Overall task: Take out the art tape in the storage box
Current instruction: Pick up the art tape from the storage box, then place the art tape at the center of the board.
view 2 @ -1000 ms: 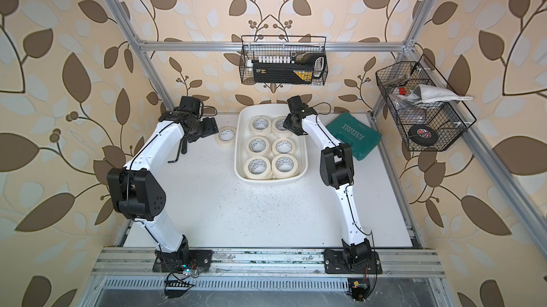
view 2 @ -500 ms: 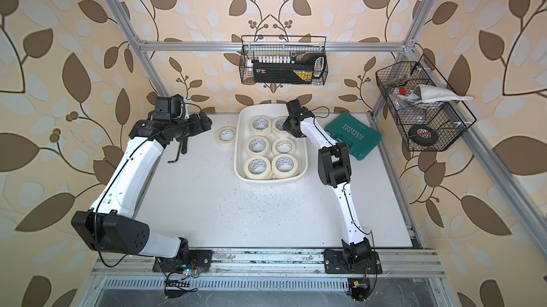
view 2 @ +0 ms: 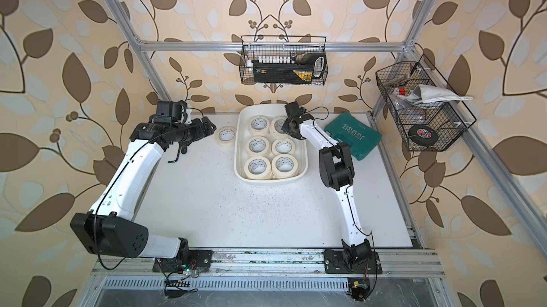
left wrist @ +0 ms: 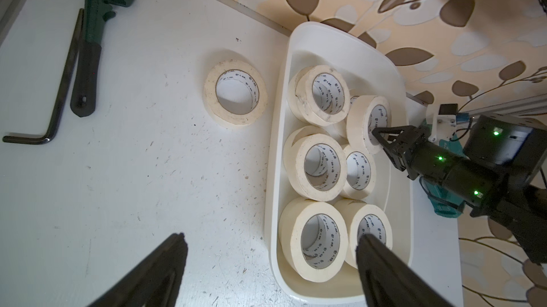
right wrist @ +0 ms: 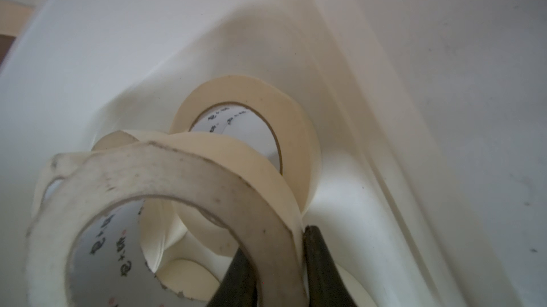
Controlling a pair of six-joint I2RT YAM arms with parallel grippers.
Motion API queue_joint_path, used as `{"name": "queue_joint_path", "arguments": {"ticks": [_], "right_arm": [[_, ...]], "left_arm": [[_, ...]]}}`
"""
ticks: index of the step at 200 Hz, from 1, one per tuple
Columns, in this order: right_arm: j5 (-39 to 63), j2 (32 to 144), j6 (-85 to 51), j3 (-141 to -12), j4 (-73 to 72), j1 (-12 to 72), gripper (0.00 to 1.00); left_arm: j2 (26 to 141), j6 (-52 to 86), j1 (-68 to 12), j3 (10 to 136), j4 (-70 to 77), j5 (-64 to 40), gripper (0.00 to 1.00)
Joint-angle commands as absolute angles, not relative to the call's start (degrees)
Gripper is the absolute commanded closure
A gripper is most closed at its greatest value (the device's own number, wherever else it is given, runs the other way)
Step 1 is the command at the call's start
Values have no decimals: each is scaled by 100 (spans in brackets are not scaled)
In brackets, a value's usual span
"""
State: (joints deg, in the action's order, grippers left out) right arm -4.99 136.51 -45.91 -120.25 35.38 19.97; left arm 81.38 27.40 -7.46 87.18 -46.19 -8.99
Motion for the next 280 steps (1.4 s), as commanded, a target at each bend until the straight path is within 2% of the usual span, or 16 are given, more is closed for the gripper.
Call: {"name": "queue_joint_path", "arguments": {"ticks": [1, 20, 78, 134, 168, 250, 280], "right_arm": [[-498, 13071, -4157, -11780, 3444, 2168, 98], [-189, 12912, -3788, -11857, 3498, 2260, 100], [-483, 12242, -3093, -11692, 3931, 2628, 100], [-183, 11423, -2564, -11418, 4644, 2951, 100], [-376, 11133, -2454, -11208, 4968, 3156, 100], [-818, 10934, -2531, -10833, 5112, 3677, 100], [-791, 10982, -2601, -10795, 5104, 3736, 100]], "left_arm": [[8036, 2831, -721, 8715, -4567, -1320, 7], [8038, 2953, -721, 8648, -4474, -1534, 5], [8078, 2922, -914, 8841, -4699, -1785, 5], [8218, 2532, -1842, 9515, -5642, -852, 6], [8569, 2507, -2448, 9771, -5808, -339, 6], [9628, 2681, -3260, 10534, -6060, 470, 5], [10142, 2694, -3375, 10875, -6301, 699, 9]]}}
